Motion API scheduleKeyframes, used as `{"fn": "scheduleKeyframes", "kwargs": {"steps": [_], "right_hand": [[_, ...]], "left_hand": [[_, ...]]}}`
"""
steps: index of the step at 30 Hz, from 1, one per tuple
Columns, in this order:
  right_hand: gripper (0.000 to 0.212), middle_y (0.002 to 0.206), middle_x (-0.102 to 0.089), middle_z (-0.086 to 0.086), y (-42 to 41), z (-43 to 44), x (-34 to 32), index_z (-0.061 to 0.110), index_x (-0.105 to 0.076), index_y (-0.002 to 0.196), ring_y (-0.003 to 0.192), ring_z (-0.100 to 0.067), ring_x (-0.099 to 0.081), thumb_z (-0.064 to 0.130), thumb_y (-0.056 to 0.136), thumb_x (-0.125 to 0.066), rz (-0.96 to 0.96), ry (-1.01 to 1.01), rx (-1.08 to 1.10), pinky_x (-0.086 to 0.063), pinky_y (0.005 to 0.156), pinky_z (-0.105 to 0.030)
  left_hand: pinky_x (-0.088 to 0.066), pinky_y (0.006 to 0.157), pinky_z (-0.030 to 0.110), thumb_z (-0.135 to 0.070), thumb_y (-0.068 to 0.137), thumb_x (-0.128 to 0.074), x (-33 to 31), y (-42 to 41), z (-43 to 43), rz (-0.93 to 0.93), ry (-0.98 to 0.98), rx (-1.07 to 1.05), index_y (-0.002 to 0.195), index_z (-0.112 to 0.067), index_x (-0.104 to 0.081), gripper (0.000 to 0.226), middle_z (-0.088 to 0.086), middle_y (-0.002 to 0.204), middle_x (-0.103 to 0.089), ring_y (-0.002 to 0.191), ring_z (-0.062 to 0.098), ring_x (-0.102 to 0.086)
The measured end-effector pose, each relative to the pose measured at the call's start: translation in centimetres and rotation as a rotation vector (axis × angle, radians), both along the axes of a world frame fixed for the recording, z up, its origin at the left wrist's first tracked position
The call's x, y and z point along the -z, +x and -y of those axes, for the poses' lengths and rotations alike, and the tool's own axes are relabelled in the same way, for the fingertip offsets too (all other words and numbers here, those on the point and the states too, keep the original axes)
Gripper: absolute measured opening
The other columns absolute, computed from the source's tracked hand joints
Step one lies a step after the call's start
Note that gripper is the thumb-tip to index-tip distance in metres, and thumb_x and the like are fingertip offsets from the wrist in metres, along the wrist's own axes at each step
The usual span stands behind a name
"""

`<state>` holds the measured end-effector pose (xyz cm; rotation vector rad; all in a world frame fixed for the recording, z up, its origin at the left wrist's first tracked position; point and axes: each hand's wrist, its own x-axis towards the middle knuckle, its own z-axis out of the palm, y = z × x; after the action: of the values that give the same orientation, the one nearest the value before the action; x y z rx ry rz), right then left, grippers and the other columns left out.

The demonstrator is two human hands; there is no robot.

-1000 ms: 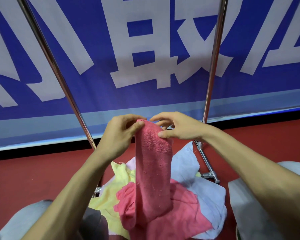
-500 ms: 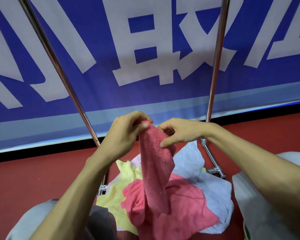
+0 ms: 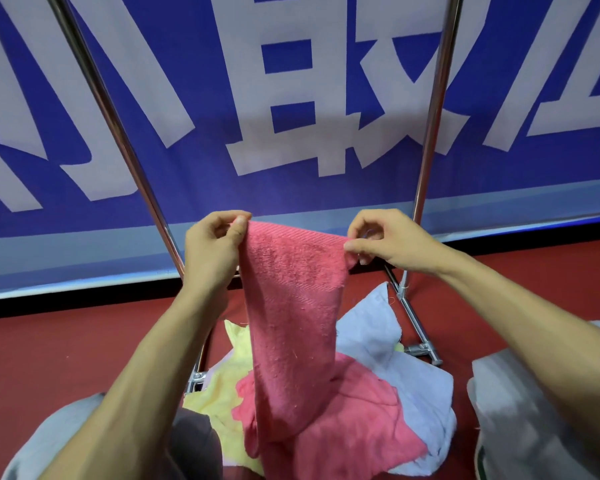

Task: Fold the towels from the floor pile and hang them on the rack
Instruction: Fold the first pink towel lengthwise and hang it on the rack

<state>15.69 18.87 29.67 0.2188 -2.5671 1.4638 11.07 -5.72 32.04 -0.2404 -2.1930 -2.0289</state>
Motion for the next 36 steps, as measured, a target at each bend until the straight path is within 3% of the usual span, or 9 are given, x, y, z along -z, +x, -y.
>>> {"fn": "scheduleKeyframes", "kwargs": {"steps": [3, 6, 11, 13, 20, 24, 28, 32, 36], "right_hand": [[0.014, 0.071, -0.071, 0.0, -0.1, 0.0, 0.3, 0.016, -0.065, 0.075, 0.067, -0.015, -0.068, 0.021, 0.088, -0.066, 0.059, 0.115, -0.01, -0.056, 0.078, -0.042], [0.015, 0.076, -0.072, 0.002, -0.2, 0.8, 0.9, 0.023, -0.064, 0.075, 0.072, -0.008, -0.067, 0.024, 0.09, -0.063, 0.126, 0.303, -0.117, -0.055, 0.082, -0.038], [0.002, 0.083, -0.072, 0.0, -0.5, 2.2, 1.5, 0.013, -0.066, 0.09, 0.079, -0.014, -0.067, 0.015, 0.089, -0.065, 0.191, 0.183, -0.252, -0.053, 0.083, -0.035], [0.014, 0.088, -0.073, 0.003, -0.6, 2.7, 1.6, 0.013, -0.07, 0.096, 0.08, -0.009, -0.066, 0.02, 0.084, -0.072, 0.219, 0.234, -0.277, -0.052, 0.082, -0.029], [0.013, 0.07, -0.073, 0.01, -0.9, 3.4, 1.5, 0.019, -0.076, 0.075, 0.067, 0.003, -0.064, 0.032, 0.073, -0.08, 0.025, 0.308, -0.015, -0.047, 0.068, -0.013], [0.015, 0.068, -0.072, 0.002, -1.3, 2.6, 0.6, 0.015, -0.071, 0.068, 0.066, -0.007, -0.064, 0.023, 0.07, -0.083, -0.077, -0.004, 0.173, -0.052, 0.07, -0.023], [0.013, 0.076, -0.066, -0.009, -1.4, 2.1, 0.0, 0.011, -0.068, 0.086, 0.073, -0.017, -0.064, 0.004, 0.078, -0.075, -0.063, -0.322, 0.25, -0.058, 0.076, -0.03], [0.019, 0.079, -0.067, 0.004, -1.8, 1.9, 0.3, 0.02, -0.07, 0.084, 0.074, -0.01, -0.061, 0.004, 0.088, -0.061, -0.085, -0.18, 0.343, -0.054, 0.078, -0.03], [0.025, 0.081, -0.067, 0.007, -2.6, 0.4, -1.1, 0.028, -0.066, 0.075, 0.083, -0.02, -0.067, 0.008, 0.087, -0.057, -0.062, -0.095, 0.407, -0.056, 0.085, -0.044]], "left_hand": [[-0.041, 0.07, 0.034, -0.015, 0.094, -0.057, 0.0, -0.1, 0.1, 0.17, 0.125, -0.014, 0.089, -0.019, -0.07, 0.014, -0.001, 0.083, -0.062, 0.078, 0.014, -0.053], [-0.041, 0.071, 0.036, -0.017, 0.094, -0.058, 0.2, -0.1, 0.1, 0.156, 0.082, 0.0, 0.092, -0.018, -0.072, 0.014, -0.003, 0.081, -0.063, 0.081, 0.019, -0.052], [-0.04, 0.073, 0.034, -0.014, 0.095, -0.056, -0.1, -0.1, 0.2, 0.144, 0.105, 0.027, 0.092, -0.017, -0.07, 0.015, -0.001, 0.079, -0.061, 0.078, 0.017, -0.051], [-0.041, 0.069, 0.029, -0.013, 0.095, -0.055, -0.2, 0.0, 0.2, 0.148, 0.134, 0.045, 0.092, -0.017, -0.069, 0.016, -0.001, 0.077, -0.061, 0.073, 0.012, -0.051], [-0.044, 0.07, 0.025, -0.014, 0.094, -0.058, -0.3, -0.5, 0.9, 0.148, 0.2, 0.016, 0.097, -0.014, -0.07, 0.012, -0.001, 0.086, -0.064, 0.079, 0.01, -0.055], [-0.05, 0.077, 0.03, -0.013, 0.089, -0.064, -0.3, -1.2, 1.7, 0.134, 0.234, -0.051, 0.1, -0.009, -0.069, 0.013, 0.001, 0.087, -0.066, 0.081, 0.011, -0.059], [-0.051, 0.079, 0.033, -0.015, 0.089, -0.065, 0.2, -1.7, 1.1, -0.015, 0.048, -0.074, 0.092, -0.015, -0.071, 0.007, -0.002, 0.082, -0.068, 0.076, 0.007, -0.061], [-0.055, 0.076, 0.032, -0.013, 0.086, -0.067, 0.9, -1.8, 0.2, -0.142, -0.154, -0.089, 0.09, -0.018, -0.072, 0.008, 0.0, 0.085, -0.071, 0.08, 0.011, -0.066], [-0.058, 0.058, 0.027, -0.014, 0.083, -0.072, 1.2, -1.4, -0.3, -0.07, -0.202, 0.002, 0.087, -0.019, -0.072, 0.006, 0.007, 0.081, -0.071, 0.072, 0.012, -0.065]]}}
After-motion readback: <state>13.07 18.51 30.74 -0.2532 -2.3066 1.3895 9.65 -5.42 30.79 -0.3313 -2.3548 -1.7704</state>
